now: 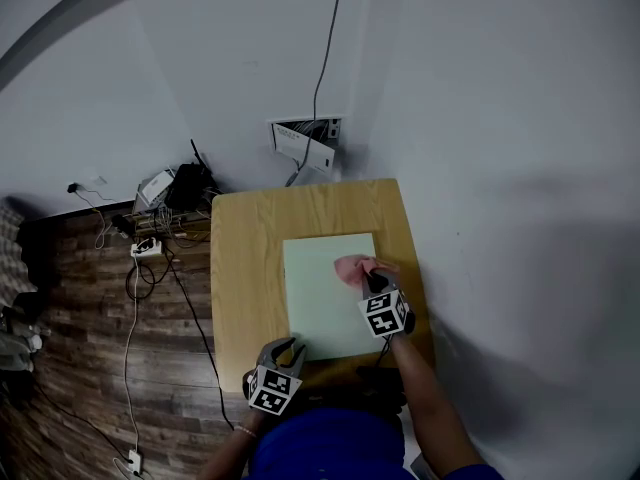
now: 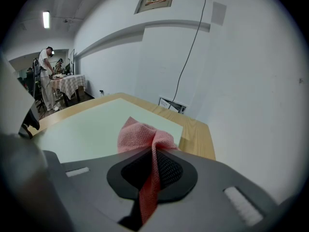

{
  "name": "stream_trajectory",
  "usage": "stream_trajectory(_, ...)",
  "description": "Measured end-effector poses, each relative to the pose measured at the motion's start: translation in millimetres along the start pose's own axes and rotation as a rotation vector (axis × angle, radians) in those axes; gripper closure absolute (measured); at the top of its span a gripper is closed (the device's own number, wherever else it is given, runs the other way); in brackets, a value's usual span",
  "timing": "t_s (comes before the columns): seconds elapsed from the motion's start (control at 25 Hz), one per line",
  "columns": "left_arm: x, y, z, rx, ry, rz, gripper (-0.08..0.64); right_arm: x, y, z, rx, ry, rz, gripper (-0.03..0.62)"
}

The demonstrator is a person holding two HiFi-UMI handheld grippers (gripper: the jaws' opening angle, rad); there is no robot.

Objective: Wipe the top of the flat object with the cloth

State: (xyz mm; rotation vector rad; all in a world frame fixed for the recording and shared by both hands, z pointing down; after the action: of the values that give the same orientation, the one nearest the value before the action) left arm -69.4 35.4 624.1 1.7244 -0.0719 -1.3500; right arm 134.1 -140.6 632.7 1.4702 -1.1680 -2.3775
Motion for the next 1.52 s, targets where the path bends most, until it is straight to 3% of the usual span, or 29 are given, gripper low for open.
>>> stream_trajectory(0.16,-7.3,1.2,-6.2,-0.049,0.005,0.015,0.434,0.9,-0.5,2.5,-0.011,-0.013,0.004,0.580)
stream_trajectory(0.52,-6.1,2.7,-8.1,-0.022,0.059,0.037,0.434,2.2,0.0,3.0,-0.027,0.068,0.002,0.580)
stream_trajectory(1.12,6.8,16.5,8.4,0.004,0.039,0.026,0.436,16.7,20.4,-7.2,-0.030,0.104,-0.004,0.580)
stream_trajectory(1.24,7.5,19.2,10.0,0.003,0.035,0.026,0.435,18.3,18.2,-9.6,-0.030,0.148,-0.040,0.578)
stream_trajectory(1.4,8.2,18.7,10.5,0.000,0.027,0.025,0.436,39.8,-6.0,-0.6,0.051,0.207,-0.161,0.578)
stream_trajectory(1.52,8.1,17.4,11.5,0.001,0.019,0.020,0.436,63.8,-27.4,20.8,0.144,0.146,-0.237,0.577)
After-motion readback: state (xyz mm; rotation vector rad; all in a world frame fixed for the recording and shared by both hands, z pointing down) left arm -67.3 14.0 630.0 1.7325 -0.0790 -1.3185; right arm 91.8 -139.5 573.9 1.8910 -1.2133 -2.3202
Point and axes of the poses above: the fingertips, and each gripper's own axes: y forward along the fingers, z to its left, x out of its top, the point moved 6 cm from there along -y, backward along the fingers
